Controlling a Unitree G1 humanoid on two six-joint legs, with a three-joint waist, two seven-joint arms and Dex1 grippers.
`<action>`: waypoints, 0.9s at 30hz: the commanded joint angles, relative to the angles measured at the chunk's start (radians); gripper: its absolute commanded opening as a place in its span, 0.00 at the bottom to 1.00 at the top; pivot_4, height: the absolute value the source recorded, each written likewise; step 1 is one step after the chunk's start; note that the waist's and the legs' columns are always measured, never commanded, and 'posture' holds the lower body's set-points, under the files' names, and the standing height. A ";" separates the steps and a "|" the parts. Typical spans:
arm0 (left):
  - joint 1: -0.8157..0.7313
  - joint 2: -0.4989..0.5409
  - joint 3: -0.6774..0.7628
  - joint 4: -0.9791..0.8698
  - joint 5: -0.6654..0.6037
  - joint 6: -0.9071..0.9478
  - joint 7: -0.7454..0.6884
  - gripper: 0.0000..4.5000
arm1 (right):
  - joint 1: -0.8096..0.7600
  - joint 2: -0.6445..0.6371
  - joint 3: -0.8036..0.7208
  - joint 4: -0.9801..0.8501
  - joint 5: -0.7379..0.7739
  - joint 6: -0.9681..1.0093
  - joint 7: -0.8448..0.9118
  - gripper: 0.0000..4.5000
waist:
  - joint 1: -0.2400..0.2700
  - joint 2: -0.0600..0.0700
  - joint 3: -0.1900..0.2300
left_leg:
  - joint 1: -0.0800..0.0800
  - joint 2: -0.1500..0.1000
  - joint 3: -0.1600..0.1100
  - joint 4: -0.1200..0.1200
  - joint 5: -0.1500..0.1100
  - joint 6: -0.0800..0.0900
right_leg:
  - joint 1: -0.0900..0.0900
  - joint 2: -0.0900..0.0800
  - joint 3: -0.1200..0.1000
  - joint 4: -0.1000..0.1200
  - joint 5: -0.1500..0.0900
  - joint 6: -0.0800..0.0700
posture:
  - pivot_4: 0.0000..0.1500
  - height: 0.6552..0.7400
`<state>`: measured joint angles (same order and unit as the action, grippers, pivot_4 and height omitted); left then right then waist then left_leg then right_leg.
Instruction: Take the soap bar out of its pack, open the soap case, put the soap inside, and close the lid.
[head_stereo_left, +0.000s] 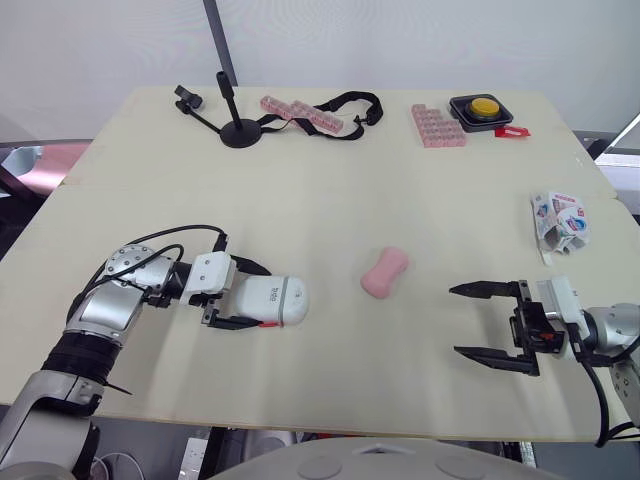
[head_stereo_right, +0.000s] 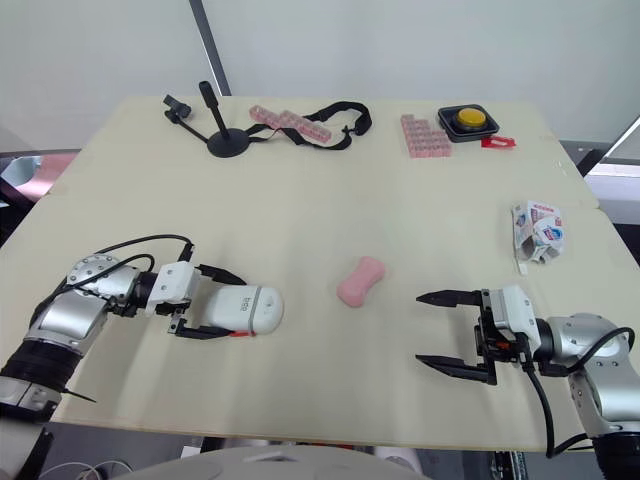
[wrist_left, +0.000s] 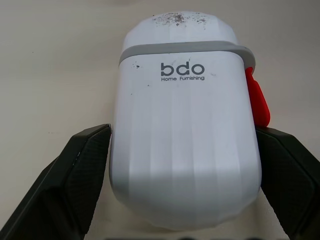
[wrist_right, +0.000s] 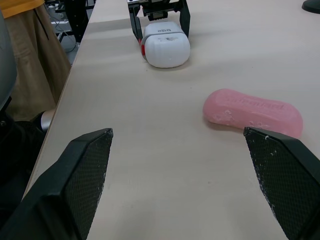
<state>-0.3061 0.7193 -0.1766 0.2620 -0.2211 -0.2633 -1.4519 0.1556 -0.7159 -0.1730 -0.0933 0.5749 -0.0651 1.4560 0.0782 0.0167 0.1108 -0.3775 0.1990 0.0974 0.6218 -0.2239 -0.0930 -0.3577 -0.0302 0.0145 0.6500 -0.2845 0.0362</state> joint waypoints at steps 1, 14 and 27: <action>-0.003 0.006 0.008 0.000 0.004 -0.016 0.003 1.00 | -0.007 -0.016 -0.010 -0.012 0.002 -0.004 0.005 0.99 | 0.000 0.000 0.000 | 0.000 0.000 0.000 0.000 0.000 0.000 | 0.000 0.000 0.000 0.000 0.000 0.000 | 1.00 1.00; 0.002 0.015 0.009 -0.008 0.001 0.009 -0.003 0.77 | -0.014 -0.015 0.001 -0.018 0.000 0.001 0.000 1.00 | 0.000 0.000 0.000 | 0.000 0.000 0.000 0.000 0.000 0.000 | 0.000 0.000 0.000 0.000 0.000 0.000 | 1.00 1.00; 0.006 0.008 0.053 -0.050 -0.037 -0.077 0.038 0.77 | -0.070 -0.114 -0.003 -0.255 0.195 0.486 -0.212 1.00 | 0.004 0.000 0.000 | 0.000 0.000 0.000 0.000 0.001 -0.002 | 0.000 0.001 0.000 -0.001 0.000 0.000 | 1.00 1.00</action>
<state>-0.3034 0.7194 -0.1607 0.2477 -0.2293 -0.3176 -1.4198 0.0885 -0.8150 -0.1567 -0.3073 0.7194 0.3543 1.2745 0.0817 0.0168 0.1110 -0.3774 0.1989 0.0971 0.6215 -0.2223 -0.0962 -0.3575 -0.0296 0.0148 0.6490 -0.2844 0.0365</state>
